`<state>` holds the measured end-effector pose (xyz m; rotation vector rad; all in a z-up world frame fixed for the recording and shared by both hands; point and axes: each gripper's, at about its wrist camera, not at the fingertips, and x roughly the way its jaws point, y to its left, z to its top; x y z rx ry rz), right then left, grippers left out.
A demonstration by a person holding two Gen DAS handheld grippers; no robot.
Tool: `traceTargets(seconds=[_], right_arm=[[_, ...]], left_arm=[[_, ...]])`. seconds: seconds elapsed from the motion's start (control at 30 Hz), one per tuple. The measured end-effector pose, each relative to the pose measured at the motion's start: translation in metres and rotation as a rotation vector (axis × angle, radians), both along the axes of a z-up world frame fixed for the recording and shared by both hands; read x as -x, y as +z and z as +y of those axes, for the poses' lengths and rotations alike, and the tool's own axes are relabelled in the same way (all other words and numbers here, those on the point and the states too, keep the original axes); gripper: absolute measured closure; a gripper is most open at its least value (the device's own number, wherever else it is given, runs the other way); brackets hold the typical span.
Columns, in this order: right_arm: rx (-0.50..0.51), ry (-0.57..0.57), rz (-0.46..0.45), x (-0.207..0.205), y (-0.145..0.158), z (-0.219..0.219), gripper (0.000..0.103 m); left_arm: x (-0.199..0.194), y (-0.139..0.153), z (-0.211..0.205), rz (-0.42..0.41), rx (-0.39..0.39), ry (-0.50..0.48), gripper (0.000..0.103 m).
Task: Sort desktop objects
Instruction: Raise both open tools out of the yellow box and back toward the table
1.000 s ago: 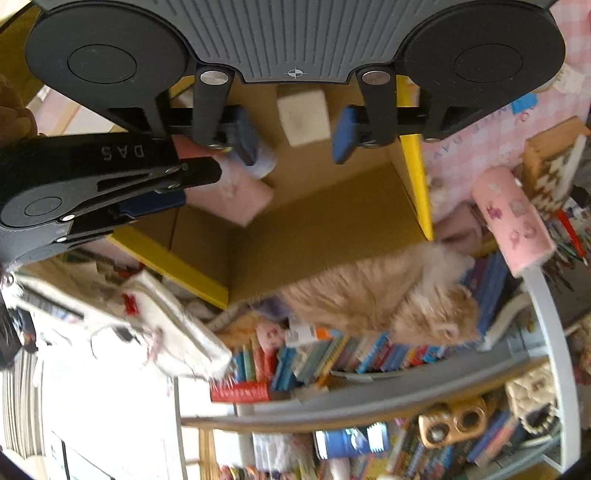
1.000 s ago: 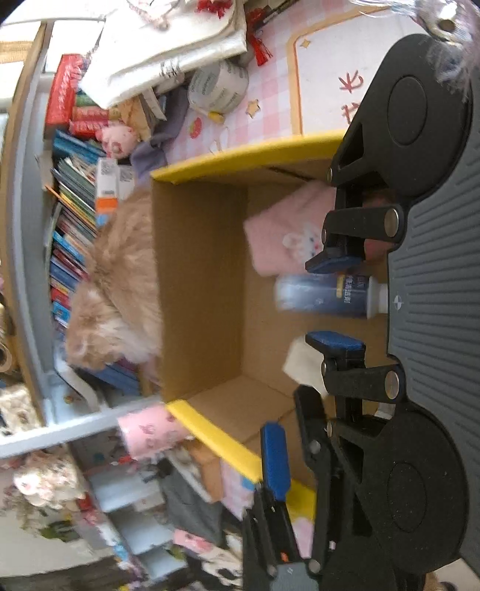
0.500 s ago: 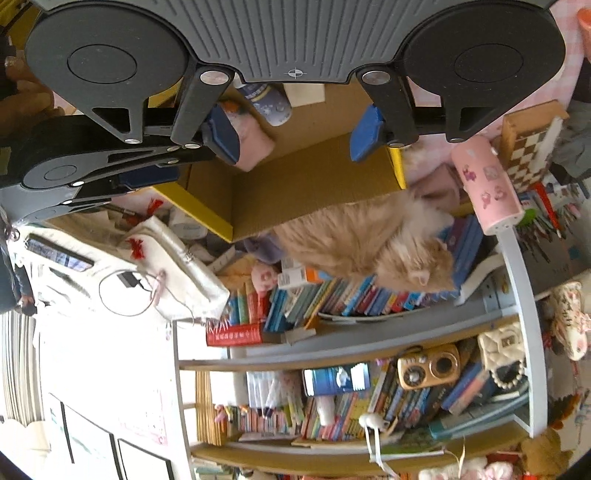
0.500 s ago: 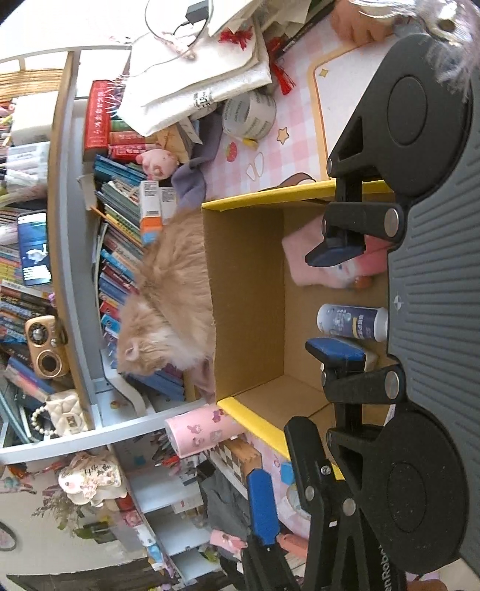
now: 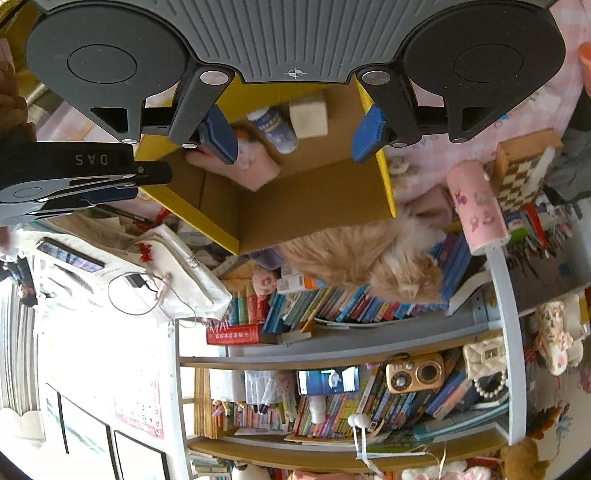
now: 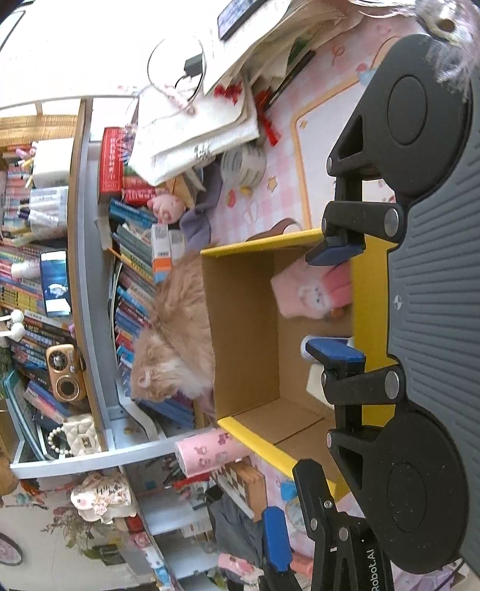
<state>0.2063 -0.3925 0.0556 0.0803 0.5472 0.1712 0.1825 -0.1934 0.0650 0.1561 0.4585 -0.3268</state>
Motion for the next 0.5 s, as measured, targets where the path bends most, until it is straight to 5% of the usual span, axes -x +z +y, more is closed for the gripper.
traceTargets(seconds=[0.5], right_arm=[[0.023, -0.077, 0.055, 0.057, -0.01, 0.043, 0.062]], left_arm=[[0.045, -0.009, 0.054, 0.039, 0.016, -0.029, 0.032]])
